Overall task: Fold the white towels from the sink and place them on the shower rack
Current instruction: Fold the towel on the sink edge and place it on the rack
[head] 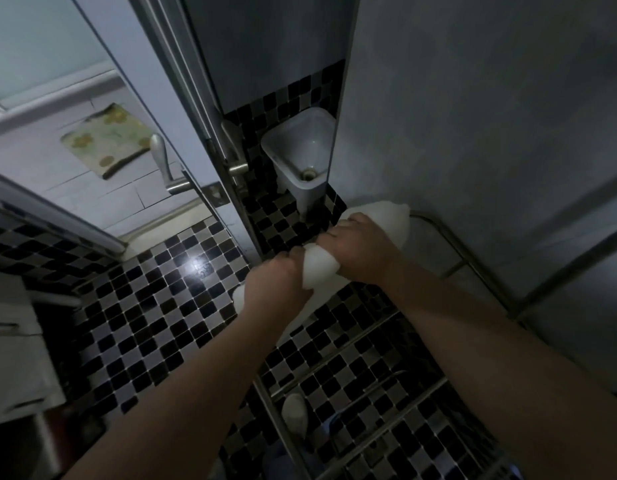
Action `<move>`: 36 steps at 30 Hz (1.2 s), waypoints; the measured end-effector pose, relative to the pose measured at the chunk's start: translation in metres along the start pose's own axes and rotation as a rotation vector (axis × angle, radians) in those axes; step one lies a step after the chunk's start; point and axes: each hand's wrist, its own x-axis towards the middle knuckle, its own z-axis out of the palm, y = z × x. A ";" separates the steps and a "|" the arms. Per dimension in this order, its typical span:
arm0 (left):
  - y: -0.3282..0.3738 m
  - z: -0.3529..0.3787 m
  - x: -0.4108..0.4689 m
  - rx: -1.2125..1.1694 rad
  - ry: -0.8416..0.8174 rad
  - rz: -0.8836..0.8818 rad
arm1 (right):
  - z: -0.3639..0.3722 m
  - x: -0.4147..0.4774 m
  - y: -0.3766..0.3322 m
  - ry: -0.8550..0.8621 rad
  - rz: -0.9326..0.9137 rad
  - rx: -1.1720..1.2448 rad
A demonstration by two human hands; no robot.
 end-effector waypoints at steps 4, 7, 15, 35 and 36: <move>-0.021 0.003 -0.017 0.000 -0.046 -0.084 | -0.006 -0.005 0.041 -0.193 0.312 0.024; -0.027 0.005 -0.019 0.016 -0.024 -0.046 | -0.003 -0.007 0.057 -0.209 0.339 0.107; -0.046 0.012 -0.033 -0.185 0.014 -0.081 | -0.005 -0.023 0.078 -0.222 0.540 0.156; -0.069 -0.014 -0.069 -0.527 -0.101 -0.126 | -0.011 -0.007 -0.059 -0.386 0.443 -0.103; -0.073 -0.016 -0.070 -0.497 -0.111 -0.116 | -0.015 -0.010 -0.059 -0.379 0.466 -0.121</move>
